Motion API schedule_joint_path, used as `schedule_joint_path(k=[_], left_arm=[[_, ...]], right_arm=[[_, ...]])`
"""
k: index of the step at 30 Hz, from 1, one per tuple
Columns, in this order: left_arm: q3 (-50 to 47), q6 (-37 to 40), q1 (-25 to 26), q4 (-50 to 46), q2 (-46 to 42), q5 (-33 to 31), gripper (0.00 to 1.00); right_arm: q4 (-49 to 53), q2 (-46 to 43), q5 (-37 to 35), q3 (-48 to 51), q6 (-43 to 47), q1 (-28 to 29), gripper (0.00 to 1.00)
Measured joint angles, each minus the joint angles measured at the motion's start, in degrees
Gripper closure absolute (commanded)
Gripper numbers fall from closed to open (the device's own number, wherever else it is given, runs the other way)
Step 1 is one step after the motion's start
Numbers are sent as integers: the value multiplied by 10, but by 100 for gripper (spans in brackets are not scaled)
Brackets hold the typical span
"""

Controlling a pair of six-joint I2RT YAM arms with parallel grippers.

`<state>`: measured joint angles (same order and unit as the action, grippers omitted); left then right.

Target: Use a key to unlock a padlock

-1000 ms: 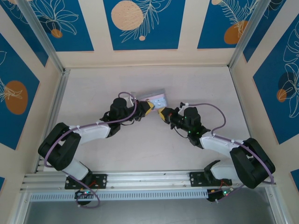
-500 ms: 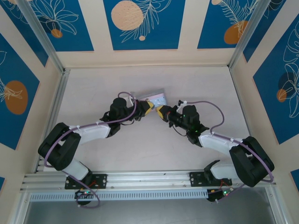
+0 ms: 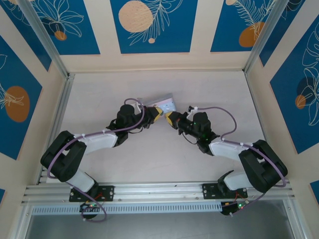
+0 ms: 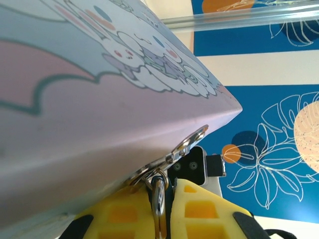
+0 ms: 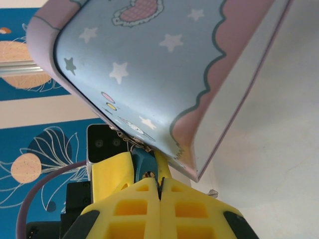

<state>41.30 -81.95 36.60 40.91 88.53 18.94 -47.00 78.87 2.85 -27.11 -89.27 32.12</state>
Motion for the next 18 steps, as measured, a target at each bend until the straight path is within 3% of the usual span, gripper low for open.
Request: schedule_joint_path(k=[18], left_arm=[[-13, -7, -3, 2, -10, -32, 100]], right_arm=[[-289, 159, 49, 25, 3, -11, 100]])
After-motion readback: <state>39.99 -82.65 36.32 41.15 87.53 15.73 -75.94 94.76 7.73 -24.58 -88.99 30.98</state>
